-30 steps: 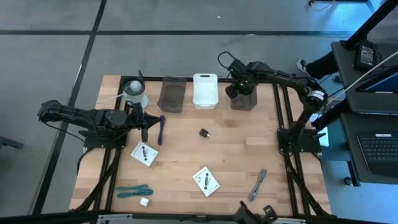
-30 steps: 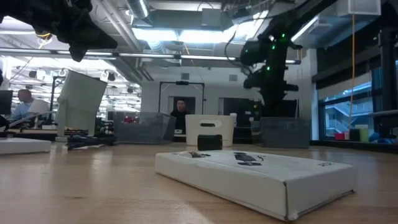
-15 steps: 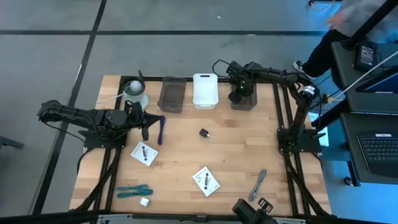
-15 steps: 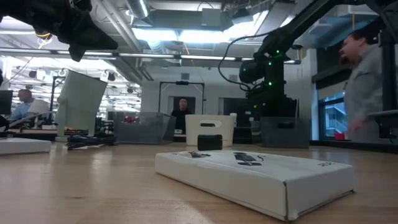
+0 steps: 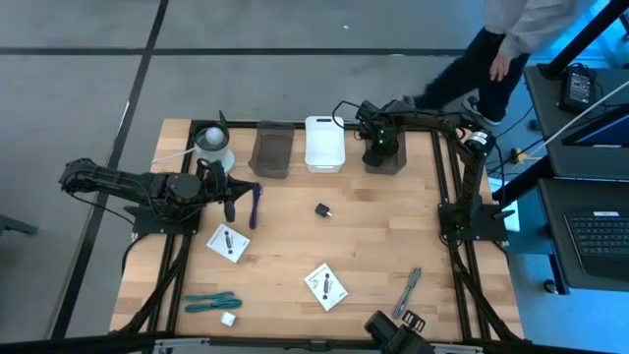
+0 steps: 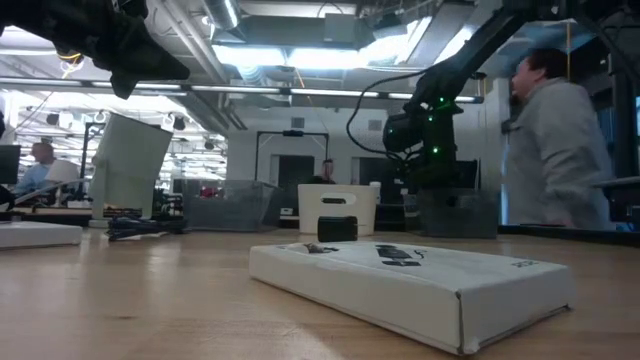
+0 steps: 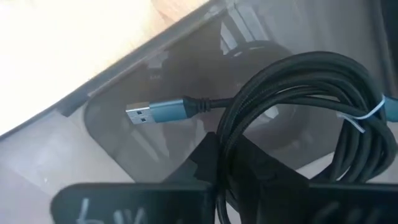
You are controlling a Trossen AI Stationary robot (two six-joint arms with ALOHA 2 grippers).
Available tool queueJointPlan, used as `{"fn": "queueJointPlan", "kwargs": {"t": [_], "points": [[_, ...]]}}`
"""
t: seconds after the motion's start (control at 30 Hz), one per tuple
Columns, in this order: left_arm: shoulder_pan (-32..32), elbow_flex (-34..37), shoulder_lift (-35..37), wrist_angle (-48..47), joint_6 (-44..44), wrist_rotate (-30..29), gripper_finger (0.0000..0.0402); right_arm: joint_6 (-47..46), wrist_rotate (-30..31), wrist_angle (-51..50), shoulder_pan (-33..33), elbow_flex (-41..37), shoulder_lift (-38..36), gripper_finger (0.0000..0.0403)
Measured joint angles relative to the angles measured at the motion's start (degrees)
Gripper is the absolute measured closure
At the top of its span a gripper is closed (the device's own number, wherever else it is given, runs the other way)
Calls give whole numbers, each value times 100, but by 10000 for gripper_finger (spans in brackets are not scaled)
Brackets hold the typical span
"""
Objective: Pick and place items into bin
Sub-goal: Put the black charger cable into the right black bin, then put the black charger adapter into the left black bin
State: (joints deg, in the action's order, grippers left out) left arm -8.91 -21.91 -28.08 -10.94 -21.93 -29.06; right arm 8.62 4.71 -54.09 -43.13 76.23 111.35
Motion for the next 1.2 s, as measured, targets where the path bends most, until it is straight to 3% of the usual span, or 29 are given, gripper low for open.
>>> {"fn": "queueJointPlan", "kwargs": {"t": [0.37,0.53,0.87,1.07,1.2], "points": [[0,0,0,0,2,-2,395,-212,-35,-22,0,0,-42,313],[0,0,0,0,4,-2,395,-253,-34,-204,0,0,-464,288],[0,0,0,0,14,0,380,-1580,-24,-611,258,2,-2608,283],[0,0,0,0,20,-194,318,-2827,22,-601,1086,-2,-3901,283],[0,0,0,0,152,-299,280,-3800,430,-417,1932,-428,-4608,283]]}}
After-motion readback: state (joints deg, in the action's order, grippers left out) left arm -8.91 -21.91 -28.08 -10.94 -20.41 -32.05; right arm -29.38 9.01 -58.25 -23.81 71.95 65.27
